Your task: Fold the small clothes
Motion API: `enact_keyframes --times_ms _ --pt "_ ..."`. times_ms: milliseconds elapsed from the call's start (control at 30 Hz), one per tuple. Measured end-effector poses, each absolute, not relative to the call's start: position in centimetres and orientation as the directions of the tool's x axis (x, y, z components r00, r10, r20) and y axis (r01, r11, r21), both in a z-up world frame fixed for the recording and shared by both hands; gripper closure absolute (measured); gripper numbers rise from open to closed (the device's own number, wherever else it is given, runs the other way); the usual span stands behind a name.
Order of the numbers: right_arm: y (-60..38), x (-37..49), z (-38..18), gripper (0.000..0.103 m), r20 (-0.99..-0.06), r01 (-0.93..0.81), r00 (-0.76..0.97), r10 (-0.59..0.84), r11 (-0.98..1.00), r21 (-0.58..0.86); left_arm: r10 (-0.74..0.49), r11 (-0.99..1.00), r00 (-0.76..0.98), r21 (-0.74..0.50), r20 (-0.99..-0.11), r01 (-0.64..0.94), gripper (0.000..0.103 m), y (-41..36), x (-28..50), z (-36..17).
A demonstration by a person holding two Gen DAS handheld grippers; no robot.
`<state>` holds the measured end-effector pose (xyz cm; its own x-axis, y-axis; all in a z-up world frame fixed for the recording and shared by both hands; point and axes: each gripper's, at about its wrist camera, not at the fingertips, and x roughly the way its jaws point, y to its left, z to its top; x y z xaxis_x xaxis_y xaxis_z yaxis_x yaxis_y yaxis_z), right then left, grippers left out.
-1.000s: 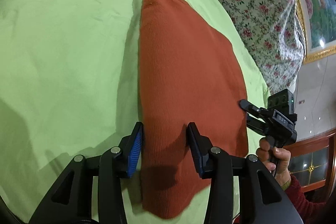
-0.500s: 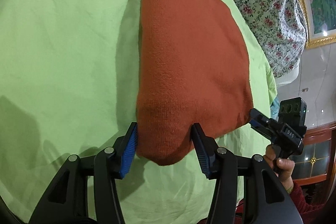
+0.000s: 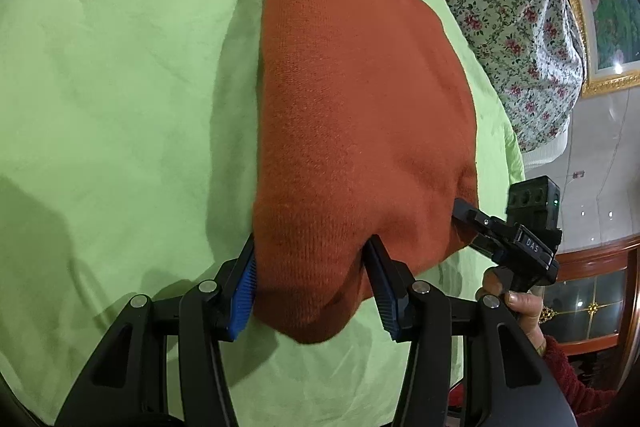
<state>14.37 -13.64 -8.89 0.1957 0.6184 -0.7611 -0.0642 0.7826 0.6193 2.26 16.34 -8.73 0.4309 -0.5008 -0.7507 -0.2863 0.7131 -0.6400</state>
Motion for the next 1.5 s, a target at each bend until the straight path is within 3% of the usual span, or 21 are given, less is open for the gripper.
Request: enact_keyframes --times_ms 33,133,200,267,367,533,700,967,1100,1267,1500 --pt "-13.4 14.5 -9.1 0.048 -0.742 -0.061 0.188 0.643 0.762 0.645 -0.499 0.716 0.431 -0.638 -0.751 -0.282 0.06 16.2 2.3 -8.7" --pt "-12.4 14.5 -9.7 0.075 -0.715 -0.033 0.131 0.687 0.724 0.689 -0.532 0.696 0.432 -0.667 -0.728 -0.266 0.081 16.5 2.2 -7.9" --pt "-12.9 14.1 -9.2 0.082 -0.683 0.023 0.127 0.72 0.686 0.727 -0.585 0.638 0.456 -0.727 -0.671 -0.252 0.083 17.4 1.8 -6.9" --pt "-14.1 13.6 -7.7 0.088 -0.594 0.069 0.164 0.788 0.591 0.803 -0.614 0.618 0.461 -0.754 -0.64 -0.224 0.083 17.8 1.5 -6.1" --pt "-15.1 12.9 -6.3 0.089 -0.538 0.073 0.194 0.82 0.535 0.842 -0.589 0.679 0.407 -0.701 -0.698 -0.22 0.083 17.0 1.9 -6.8" --pt "-14.0 12.5 -9.1 0.089 -0.724 0.085 0.124 0.679 0.719 0.689 -0.553 0.711 0.366 -0.653 -0.748 -0.261 0.078 16.4 1.9 -9.7" --pt "-14.0 11.7 -9.3 0.078 -0.764 0.073 0.154 0.626 0.764 0.641 -0.544 0.727 0.369 -0.643 -0.754 -0.241 0.075 16.2 1.6 -9.5" --pt "-14.4 11.9 -5.2 0.077 -0.846 -0.008 0.208 0.491 0.866 0.501 -0.433 0.826 0.389 -0.531 -0.813 -0.19 0.073 16.1 0.9 -4.9" --pt "-14.1 12.4 -2.2 0.075 -0.84 -0.048 0.294 0.455 0.885 0.463 -0.392 0.842 0.438 -0.508 -0.809 -0.184 0.073 16.6 1.2 -2.5" --pt "-13.5 13.7 0.5 0.075 -0.77 -0.085 0.378 0.514 0.847 0.524 -0.387 0.835 0.514 -0.527 -0.766 -0.156 0.073 16.5 3.2 -0.3" --pt "-10.2 16.8 -0.4 0.075 -0.766 -0.125 0.364 0.53 0.843 0.523 -0.387 0.839 0.501 -0.521 -0.774 -0.157 0.071 15.4 6.7 -1.1"
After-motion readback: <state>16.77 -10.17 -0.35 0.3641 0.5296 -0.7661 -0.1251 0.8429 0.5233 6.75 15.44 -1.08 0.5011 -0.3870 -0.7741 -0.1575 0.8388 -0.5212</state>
